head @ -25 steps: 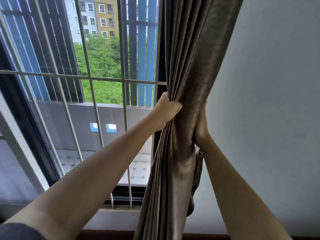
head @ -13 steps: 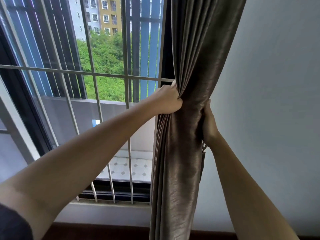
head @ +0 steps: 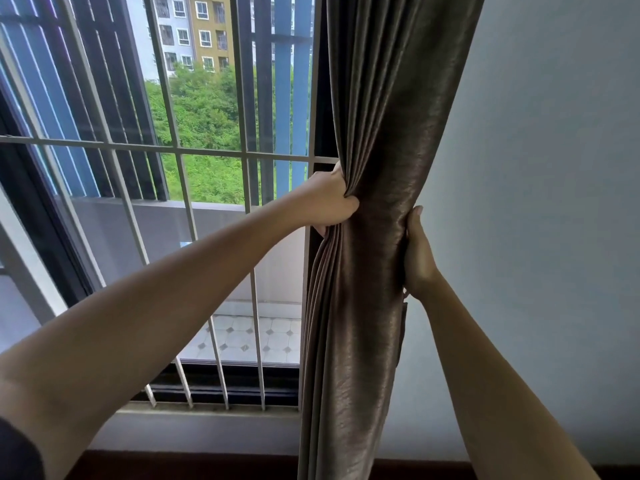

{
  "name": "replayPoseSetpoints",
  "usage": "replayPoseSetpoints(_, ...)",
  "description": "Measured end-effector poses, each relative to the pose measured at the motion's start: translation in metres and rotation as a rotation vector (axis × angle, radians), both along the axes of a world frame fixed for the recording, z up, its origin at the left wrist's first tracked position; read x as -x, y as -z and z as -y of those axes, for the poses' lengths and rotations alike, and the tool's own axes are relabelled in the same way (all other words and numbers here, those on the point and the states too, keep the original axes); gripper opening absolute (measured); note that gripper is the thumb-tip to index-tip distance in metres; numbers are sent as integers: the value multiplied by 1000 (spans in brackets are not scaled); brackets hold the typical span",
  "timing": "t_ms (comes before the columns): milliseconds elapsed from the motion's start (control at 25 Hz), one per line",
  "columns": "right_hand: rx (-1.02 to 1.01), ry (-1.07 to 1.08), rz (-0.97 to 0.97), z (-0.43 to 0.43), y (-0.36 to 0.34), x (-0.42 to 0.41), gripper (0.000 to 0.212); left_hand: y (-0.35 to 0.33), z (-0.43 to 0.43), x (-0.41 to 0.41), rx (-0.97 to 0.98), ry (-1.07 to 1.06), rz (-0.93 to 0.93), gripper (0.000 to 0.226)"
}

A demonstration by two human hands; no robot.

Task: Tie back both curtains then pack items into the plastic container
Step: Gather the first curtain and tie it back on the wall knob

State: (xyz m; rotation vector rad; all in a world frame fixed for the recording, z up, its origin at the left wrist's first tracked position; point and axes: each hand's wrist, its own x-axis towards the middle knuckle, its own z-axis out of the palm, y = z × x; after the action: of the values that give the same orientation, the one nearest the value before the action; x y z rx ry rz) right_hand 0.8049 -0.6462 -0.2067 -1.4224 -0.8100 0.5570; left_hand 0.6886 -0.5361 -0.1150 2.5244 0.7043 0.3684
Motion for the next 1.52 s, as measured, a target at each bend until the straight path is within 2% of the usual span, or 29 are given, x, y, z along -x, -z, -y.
replayPoseSetpoints(80,49,-7,-1,2,7,8,81,2,-1,-5,42,7,39,42)
replayPoseSetpoints(200,65,19,-4,3,23,35,47,1,0,-19,130,98,69,52)
replayPoseSetpoints(240,29,40,-15,0,30,46,40,0,3,-22,170,145,64,48)
replayPoseSetpoints(360,-224,191,-11,-15,56,55,44,-1,15,-25,306,294,47,26)
replayPoseSetpoints(480,-289,349,25,-24,75,54,34,3,21,-29,392,315,65,27)
replayPoseSetpoints(520,-267,350,75,-25,77,56,40,4,21,-31,407,312,64,27)
replayPoseSetpoints(600,-250,280,206,-23,81,59,75,5,21,-35,425,308,57,25)
replayPoseSetpoints(680,-206,211,187,-26,77,54,85,3,21,-37,429,322,38,20)
replayPoseSetpoints(760,-174,224,154,-31,68,54,79,0,25,-38,406,332,27,17)
replayPoseSetpoints(920,-217,258,165,-39,69,53,41,-1,25,-34,398,320,39,16)
replayPoseSetpoints(1000,-198,264,166,-27,73,43,32,9,14,-22,541,378,85,28)
replayPoseSetpoints(1080,-177,276,173,-7,77,26,37,28,-1,-7,888,455,244,51)
replayPoseSetpoints(1120,-167,284,182,3,76,15,40,43,-8,-4,1056,453,359,62)
replayPoseSetpoints(1160,-180,282,197,14,73,7,38,63,-10,-4,1145,386,455,66)
replayPoseSetpoints(1200,-193,285,212,24,70,0,31,86,-9,-9,1145,269,502,61)
replayPoseSetpoints(1240,-216,277,222,34,66,-5,26,111,-6,-16,1059,127,491,50)
replayPoseSetpoints(1320,-239,263,237,51,59,-14,21,160,-5,-33,851,-35,339,28)
replayPoseSetpoints(1400,-225,290,275,64,57,-26,23,204,-9,-53,725,-56,180,19)
replayPoseSetpoints(1520,-165,305,320,77,57,-47,17,235,-5,-77,682,-91,108,22)
